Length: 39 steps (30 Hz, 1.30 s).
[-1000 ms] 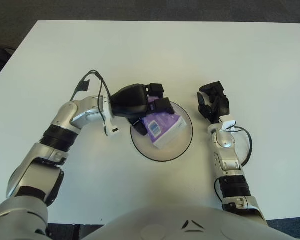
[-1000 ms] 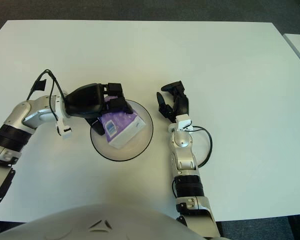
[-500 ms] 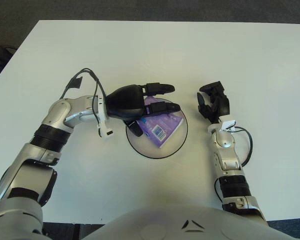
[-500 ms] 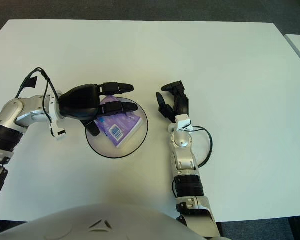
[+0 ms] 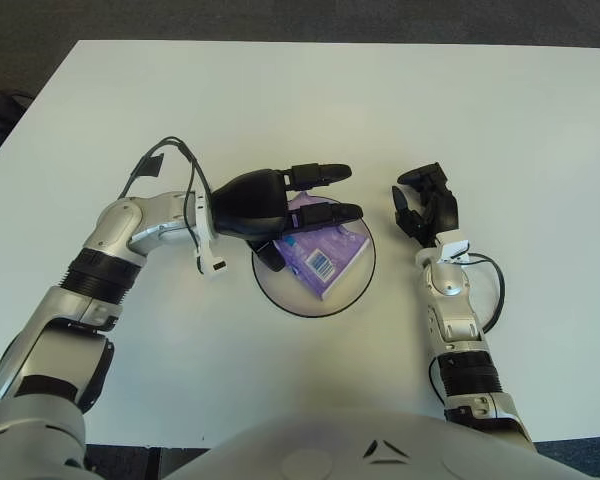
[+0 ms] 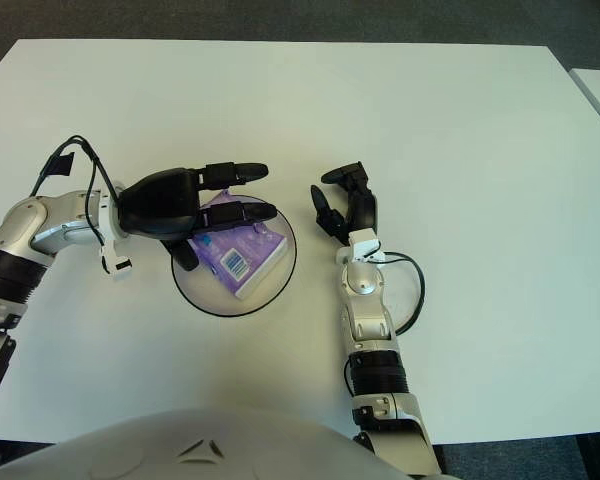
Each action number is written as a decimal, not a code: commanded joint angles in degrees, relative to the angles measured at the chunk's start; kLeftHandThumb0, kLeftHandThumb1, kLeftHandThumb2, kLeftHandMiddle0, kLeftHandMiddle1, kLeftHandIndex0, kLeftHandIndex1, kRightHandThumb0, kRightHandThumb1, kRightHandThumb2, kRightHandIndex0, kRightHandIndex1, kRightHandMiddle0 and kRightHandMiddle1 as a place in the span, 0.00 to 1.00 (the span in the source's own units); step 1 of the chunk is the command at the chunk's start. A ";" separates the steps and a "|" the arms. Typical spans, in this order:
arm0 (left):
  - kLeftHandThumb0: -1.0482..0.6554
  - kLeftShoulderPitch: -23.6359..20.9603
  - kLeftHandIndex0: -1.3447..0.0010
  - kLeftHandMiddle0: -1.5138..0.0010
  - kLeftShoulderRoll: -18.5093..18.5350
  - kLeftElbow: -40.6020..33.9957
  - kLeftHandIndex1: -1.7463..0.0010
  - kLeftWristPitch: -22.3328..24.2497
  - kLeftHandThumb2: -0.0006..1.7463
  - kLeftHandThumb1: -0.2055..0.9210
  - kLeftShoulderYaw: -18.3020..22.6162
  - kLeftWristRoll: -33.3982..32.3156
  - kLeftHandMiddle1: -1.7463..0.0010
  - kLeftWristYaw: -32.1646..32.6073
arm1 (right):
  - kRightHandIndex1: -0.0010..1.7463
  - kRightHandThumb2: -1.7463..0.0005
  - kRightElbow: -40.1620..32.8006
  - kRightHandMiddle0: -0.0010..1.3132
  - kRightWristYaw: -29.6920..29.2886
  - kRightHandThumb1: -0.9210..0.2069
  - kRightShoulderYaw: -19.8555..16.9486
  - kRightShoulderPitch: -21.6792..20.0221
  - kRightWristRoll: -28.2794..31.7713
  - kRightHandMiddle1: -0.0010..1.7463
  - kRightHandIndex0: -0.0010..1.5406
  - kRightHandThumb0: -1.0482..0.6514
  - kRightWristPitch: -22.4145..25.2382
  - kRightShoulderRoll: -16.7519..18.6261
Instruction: Put the tissue paper into the plate.
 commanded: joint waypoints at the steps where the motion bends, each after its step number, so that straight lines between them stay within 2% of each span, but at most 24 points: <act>1: 0.01 0.41 1.00 1.00 0.87 0.59 0.90 -0.17 0.59 1.00 0.05 0.69 1.00 0.73 | 0.61 0.78 3.79 0.26 0.12 0.00 0.00 4.84 -0.24 0.91 0.34 0.41 6.37 0.09; 16: 0.01 -0.78 1.00 1.00 0.95 2.14 0.89 1.16 0.60 1.00 0.55 4.58 1.00 4.95 | 0.59 0.79 3.35 0.26 0.78 0.00 0.49 5.20 0.22 0.91 0.31 0.41 6.96 0.18; 22: 0.00 -0.59 1.00 1.00 -0.70 5.07 0.87 3.97 0.60 1.00 1.54 -0.48 1.00 5.17 | 0.58 0.78 3.74 0.26 1.11 0.00 0.12 5.01 1.11 0.91 0.29 0.41 7.41 0.46; 28: 0.00 -2.02 1.00 1.00 -2.28 8.36 0.84 5.35 0.57 1.00 3.16 -4.49 1.00 7.19 | 0.57 0.78 4.81 0.26 1.06 0.00 0.18 4.83 1.14 0.91 0.29 0.41 5.74 0.46; 36: 0.01 -4.51 1.00 1.00 -4.89 14.47 0.83 4.90 0.53 1.00 4.95 -4.52 1.00 15.31 | 0.54 0.78 5.62 0.25 1.17 0.00 -0.19 4.63 1.99 0.92 0.31 0.41 5.24 0.93; 39: 0.01 -4.54 1.00 1.00 -6.62 17.84 0.83 4.10 0.50 1.00 5.44 -7.72 1.00 17.20 | 0.53 0.77 5.89 0.25 1.42 0.00 -0.33 4.52 2.31 0.92 0.31 0.41 5.28 1.02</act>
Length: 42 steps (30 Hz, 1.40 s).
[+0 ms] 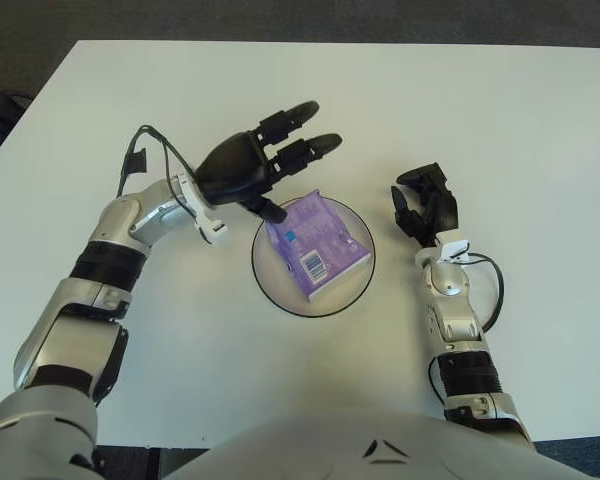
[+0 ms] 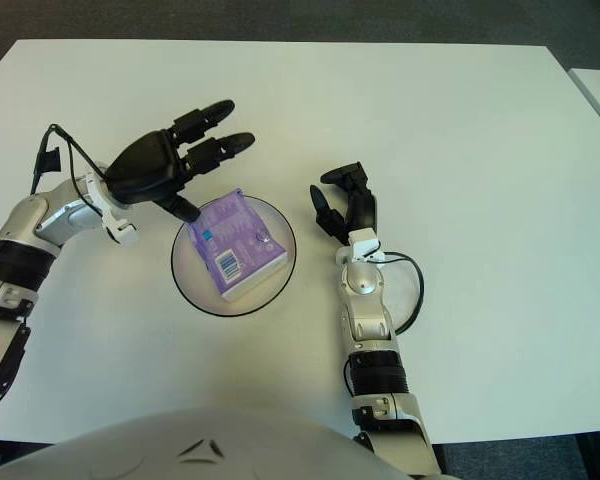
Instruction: Put the tissue paper into the plate.
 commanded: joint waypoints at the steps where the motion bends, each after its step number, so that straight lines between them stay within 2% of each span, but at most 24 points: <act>1: 0.01 -0.19 1.00 1.00 -1.55 3.58 0.83 -0.99 0.49 1.00 0.81 -3.06 1.00 2.54 | 0.53 0.77 5.84 0.24 1.19 0.00 -0.30 4.66 1.67 0.92 0.31 0.41 4.92 0.70; 7: 0.02 -1.70 1.00 0.99 -3.25 11.18 0.86 -6.11 0.45 1.00 0.36 -14.04 1.00 -0.59 | 0.53 0.77 6.59 0.24 1.35 0.00 -0.50 4.50 2.14 0.92 0.31 0.41 4.59 0.67; 10: 0.02 -2.21 1.00 0.99 -3.62 13.04 0.87 -7.64 0.44 1.00 0.76 -15.43 1.00 -1.11 | 0.52 0.77 6.82 0.24 1.34 0.00 -0.53 4.47 2.23 0.93 0.31 0.41 4.42 0.62; 14: 0.02 -3.43 1.00 0.99 -5.96 18.01 0.89 -10.75 0.43 1.00 2.17 -15.87 1.00 1.40 | 0.52 0.77 7.48 0.24 1.48 0.00 -0.73 4.35 2.45 0.93 0.32 0.41 3.85 0.52; 21: 0.02 -4.22 1.00 1.00 -7.23 22.16 0.91 -12.91 0.41 1.00 3.17 -17.11 1.00 1.09 | 0.52 0.77 8.08 0.24 1.66 0.00 -0.88 4.15 2.64 0.93 0.32 0.41 3.44 0.43; 28: 0.03 -4.30 1.00 1.00 -7.84 24.20 0.95 -14.69 0.40 1.00 2.79 -20.84 1.00 -2.16 | 0.52 0.77 8.44 0.24 1.96 0.00 -1.07 4.00 2.77 0.93 0.32 0.41 3.11 0.30; 36: 0.05 -2.61 1.00 1.00 -9.17 24.69 1.00 -14.55 0.42 1.00 0.81 -31.89 1.00 -11.17 | 0.53 0.77 8.59 0.24 2.30 0.00 -1.29 4.03 2.74 0.93 0.32 0.41 3.00 0.01; 42: 0.07 -1.27 1.00 1.00 -9.69 22.94 1.00 -12.65 0.46 1.00 2.81 -31.54 1.00 -12.74 | 0.53 0.77 8.47 0.24 2.47 0.00 -1.41 4.12 2.63 0.93 0.32 0.41 3.25 -0.28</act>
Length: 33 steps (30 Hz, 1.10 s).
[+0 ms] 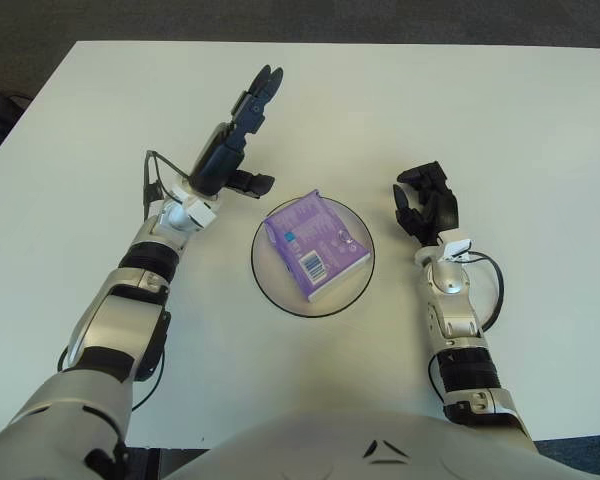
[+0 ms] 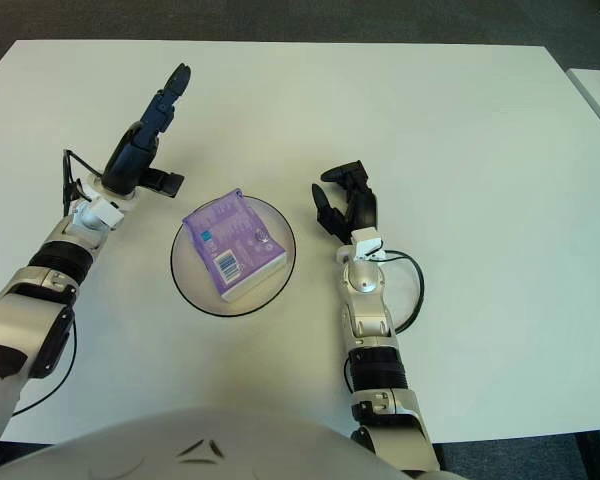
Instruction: Put the tissue paper into the plate.
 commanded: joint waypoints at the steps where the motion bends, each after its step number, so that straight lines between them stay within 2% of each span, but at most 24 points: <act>1: 0.07 1.66 1.00 1.00 -0.37 -1.22 1.00 1.04 0.46 1.00 1.65 0.26 1.00 -0.64 | 0.53 0.77 6.23 0.24 0.76 0.00 -0.47 5.18 0.83 0.93 0.32 0.41 5.61 -0.03; 9: 0.09 3.94 1.00 1.00 -1.54 -3.59 1.00 4.46 0.50 1.00 4.41 4.14 1.00 1.35 | 0.53 0.77 6.10 0.24 1.24 0.00 -0.64 5.26 1.07 0.93 0.32 0.41 6.02 -0.35; 20: 0.11 6.52 1.00 1.00 -2.53 -4.97 1.00 9.07 0.54 1.00 5.82 7.79 1.00 3.60 | 0.54 0.77 6.39 0.24 2.04 0.00 -0.86 5.30 1.28 0.92 0.32 0.41 5.67 -0.53; 27: 0.12 6.92 1.00 1.00 -3.11 -1.25 1.00 10.28 0.58 1.00 6.19 7.28 1.00 4.43 | 0.54 0.77 6.52 0.24 2.06 0.00 -0.99 5.39 1.35 0.92 0.32 0.41 5.06 -0.37; 33: 0.11 7.79 0.99 1.00 -4.76 -1.25 1.00 16.18 0.59 1.00 7.40 6.60 1.00 6.71 | 0.55 0.77 6.75 0.25 2.14 0.00 -0.97 5.46 1.07 0.92 0.32 0.41 4.59 -0.53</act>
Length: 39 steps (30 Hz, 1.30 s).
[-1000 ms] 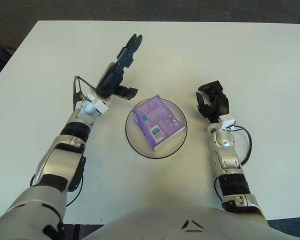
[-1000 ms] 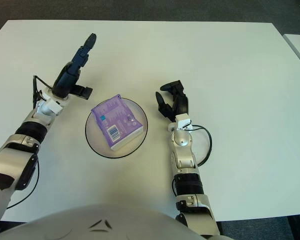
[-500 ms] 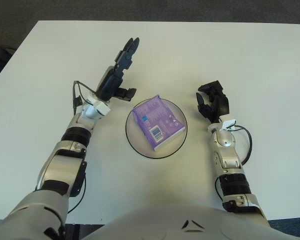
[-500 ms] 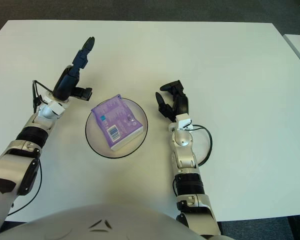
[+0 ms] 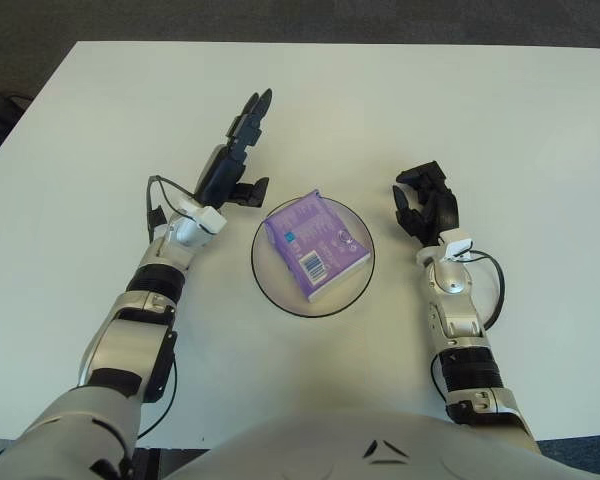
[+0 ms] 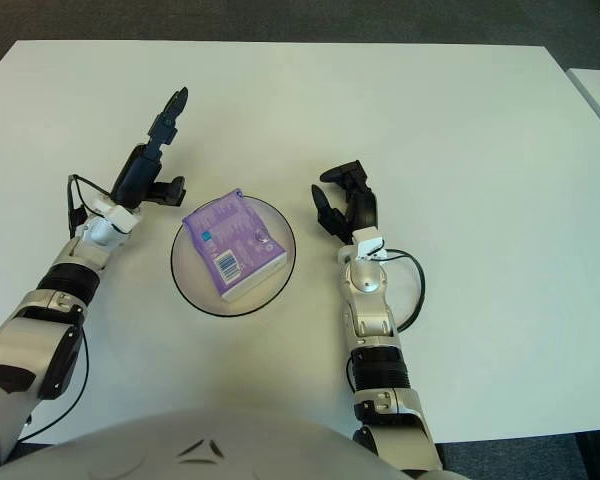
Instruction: Put the tissue paper into the plate.
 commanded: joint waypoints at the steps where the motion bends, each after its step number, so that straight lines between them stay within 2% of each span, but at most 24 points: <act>1: 0.10 1.65 0.99 1.00 -1.17 0.06 1.00 4.19 0.59 1.00 1.27 -0.83 1.00 1.84 | 0.55 0.77 6.45 0.25 0.58 0.00 -0.33 5.47 0.71 0.92 0.32 0.41 5.20 -0.04; 6: 0.08 2.62 0.98 0.99 -2.68 -0.97 0.99 8.64 0.59 1.00 2.07 -2.18 1.00 2.56 | 0.55 0.77 6.25 0.24 0.78 0.00 -0.44 5.64 0.92 0.92 0.32 0.41 5.28 -0.05; 11: 0.07 3.42 0.98 0.99 -3.79 -1.56 0.99 11.18 0.59 1.00 2.50 -3.17 1.00 3.09 | 0.56 0.77 5.98 0.24 0.61 0.00 -0.46 5.82 0.66 0.92 0.32 0.41 5.31 -0.10; 23: 0.09 4.68 0.99 1.00 -5.31 -2.38 0.97 13.34 0.57 1.00 3.05 -5.56 1.00 2.81 | 0.57 0.77 6.07 0.24 0.66 0.00 -0.48 5.84 0.55 0.92 0.32 0.41 5.16 -0.53; 36: 0.10 6.17 0.97 0.99 -7.43 -4.09 0.97 18.57 0.56 1.00 5.34 -8.91 1.00 3.54 | 0.58 0.77 6.23 0.24 0.93 0.00 -0.95 5.86 0.77 0.93 0.32 0.41 4.65 -1.06; 39: 0.11 6.32 0.99 0.98 -7.93 -4.19 0.92 19.40 0.57 1.00 5.90 -9.90 1.00 3.39 | 0.58 0.77 6.24 0.24 0.86 0.00 -1.02 5.85 0.62 0.93 0.33 0.41 4.67 -1.20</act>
